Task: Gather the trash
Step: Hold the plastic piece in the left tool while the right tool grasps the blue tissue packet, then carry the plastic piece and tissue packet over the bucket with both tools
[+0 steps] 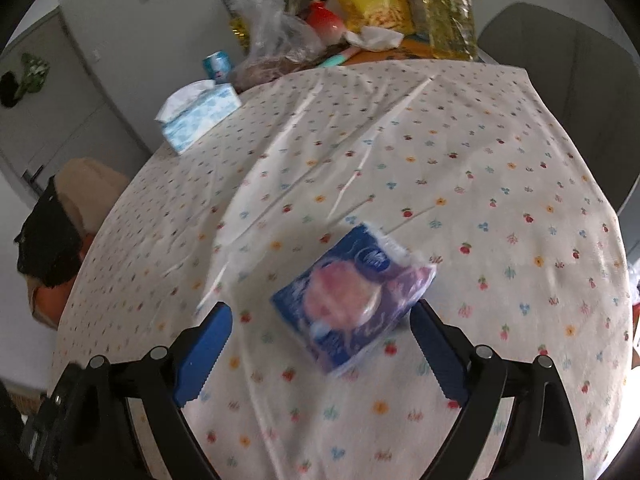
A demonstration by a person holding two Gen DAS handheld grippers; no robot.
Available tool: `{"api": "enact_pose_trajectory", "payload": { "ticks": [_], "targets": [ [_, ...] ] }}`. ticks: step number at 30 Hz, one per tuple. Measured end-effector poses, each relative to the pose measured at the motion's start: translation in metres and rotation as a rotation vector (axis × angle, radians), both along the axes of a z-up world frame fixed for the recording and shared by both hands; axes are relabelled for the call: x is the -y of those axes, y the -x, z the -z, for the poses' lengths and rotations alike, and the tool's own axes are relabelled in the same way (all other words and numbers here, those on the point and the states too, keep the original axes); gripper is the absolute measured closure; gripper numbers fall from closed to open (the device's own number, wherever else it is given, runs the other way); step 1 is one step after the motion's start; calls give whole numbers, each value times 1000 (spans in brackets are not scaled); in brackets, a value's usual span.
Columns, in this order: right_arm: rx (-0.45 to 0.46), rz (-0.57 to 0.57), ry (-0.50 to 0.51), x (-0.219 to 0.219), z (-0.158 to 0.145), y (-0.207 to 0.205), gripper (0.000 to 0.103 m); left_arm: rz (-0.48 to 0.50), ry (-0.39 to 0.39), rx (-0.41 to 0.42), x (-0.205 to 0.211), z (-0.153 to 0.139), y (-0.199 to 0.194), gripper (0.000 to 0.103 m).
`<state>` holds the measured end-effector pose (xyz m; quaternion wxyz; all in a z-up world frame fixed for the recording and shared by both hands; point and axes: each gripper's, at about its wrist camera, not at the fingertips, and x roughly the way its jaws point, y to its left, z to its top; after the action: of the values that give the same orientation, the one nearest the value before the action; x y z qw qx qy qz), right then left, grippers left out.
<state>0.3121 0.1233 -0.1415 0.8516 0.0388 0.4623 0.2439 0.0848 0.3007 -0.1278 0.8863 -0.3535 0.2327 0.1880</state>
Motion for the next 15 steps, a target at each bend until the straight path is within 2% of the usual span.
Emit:
{"api": "enact_pose_trajectory", "payload": {
  "ticks": [1, 2, 3, 4, 5, 6, 9, 15],
  "targets": [
    [7, 6, 18, 0, 0, -2, 21, 0, 1, 0, 0, 0, 0, 73],
    [9, 11, 31, 1, 0, -3, 32, -2, 0, -1, 0, 0, 0, 73],
    [2, 9, 26, 3, -1, -3, 48, -3, -2, -1, 1, 0, 1, 73],
    [-19, -3, 8, 7, -1, -3, 56, -4, -3, -5, 2, 1, 1, 73],
    [-36, -12, -6, 11, -1, -3, 70, -3, -4, -7, 3, 1, -1, 73],
    [-43, -17, -17, 14, -1, -2, 77, -2, -5, -8, 4, 1, -1, 73],
    [-40, -34, -34, 24, -6, 9, 86, 3, -20, -9, 11, -3, -2, 73],
    [-42, -49, -98, 57, -15, 38, 88, 38, -58, -6, 37, -17, -4, 73]
  ]
}}
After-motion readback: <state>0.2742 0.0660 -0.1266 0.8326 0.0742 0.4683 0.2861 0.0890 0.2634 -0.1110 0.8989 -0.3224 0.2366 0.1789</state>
